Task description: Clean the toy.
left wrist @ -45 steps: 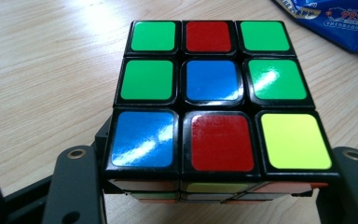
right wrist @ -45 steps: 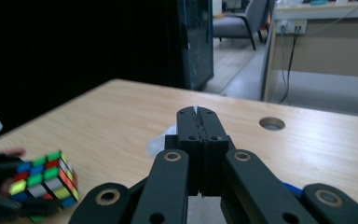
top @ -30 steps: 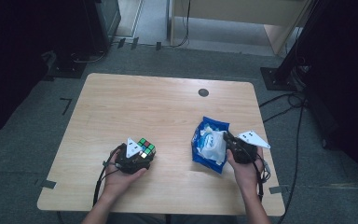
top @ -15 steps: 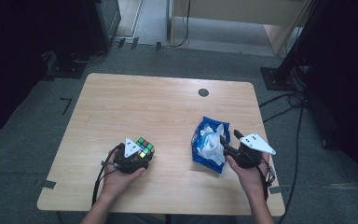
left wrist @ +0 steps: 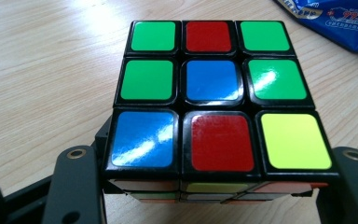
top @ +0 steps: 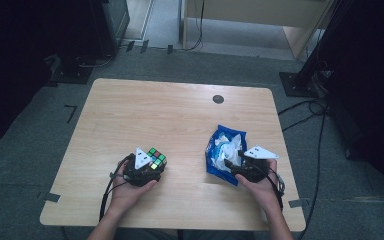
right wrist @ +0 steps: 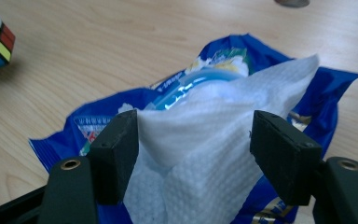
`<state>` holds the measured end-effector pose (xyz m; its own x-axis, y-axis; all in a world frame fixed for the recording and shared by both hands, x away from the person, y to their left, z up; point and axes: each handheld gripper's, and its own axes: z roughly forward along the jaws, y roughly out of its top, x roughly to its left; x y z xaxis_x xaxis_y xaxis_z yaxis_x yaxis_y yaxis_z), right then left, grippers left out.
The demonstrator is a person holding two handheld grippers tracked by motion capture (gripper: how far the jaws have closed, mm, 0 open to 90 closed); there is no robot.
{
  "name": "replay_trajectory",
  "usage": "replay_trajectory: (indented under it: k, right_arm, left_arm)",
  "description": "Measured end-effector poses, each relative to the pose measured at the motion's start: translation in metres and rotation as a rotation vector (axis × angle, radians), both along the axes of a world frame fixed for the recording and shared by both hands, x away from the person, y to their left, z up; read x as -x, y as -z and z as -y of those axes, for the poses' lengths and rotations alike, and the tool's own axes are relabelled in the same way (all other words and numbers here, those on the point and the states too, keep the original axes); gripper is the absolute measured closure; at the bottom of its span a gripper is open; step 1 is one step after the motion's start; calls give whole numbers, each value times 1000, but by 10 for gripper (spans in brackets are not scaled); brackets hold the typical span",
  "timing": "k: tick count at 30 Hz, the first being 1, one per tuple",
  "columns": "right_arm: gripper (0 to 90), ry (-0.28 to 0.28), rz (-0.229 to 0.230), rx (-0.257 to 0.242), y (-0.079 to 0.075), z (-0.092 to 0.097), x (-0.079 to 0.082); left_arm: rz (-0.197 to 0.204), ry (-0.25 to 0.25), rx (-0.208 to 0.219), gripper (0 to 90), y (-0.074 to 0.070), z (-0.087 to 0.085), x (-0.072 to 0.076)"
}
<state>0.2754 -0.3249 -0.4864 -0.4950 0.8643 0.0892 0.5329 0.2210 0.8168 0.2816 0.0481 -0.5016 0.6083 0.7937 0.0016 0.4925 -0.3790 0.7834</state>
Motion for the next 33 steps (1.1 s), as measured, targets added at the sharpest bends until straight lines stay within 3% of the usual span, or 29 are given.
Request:
replay_trajectory:
  k: [4, 7, 10, 15, 21, 27, 33]
  right_arm:
    - [401, -25, -27, 40, 9, -2, -1]
    - [551, -21, -36, 92, 13, -6, 0]
    - [723, -11, -24, 96, 11, -6, 2]
    - [807, -20, 20, 27, -6, -3, 7]
    - [857, -18, 128, -88, -42, -10, 18]
    - [859, -137, 218, -149, -70, -53, 34]
    - [858, -275, 215, -133, -61, -116, 42]
  left_arm:
    - [-1, 1, -1, 340, 0, 0, 0]
    - [1, -1, 2, 340, -1, 0, 0]
    - [2, 1, 4, 340, -2, 0, 1]
    - [6, 8, 4, 340, -2, 1, 1]
    - [25, 30, 18, 339, -7, 6, 4]
    - [46, 77, 25, 340, -12, 17, 9]
    - [70, 146, 33, 340, -20, 32, 19]
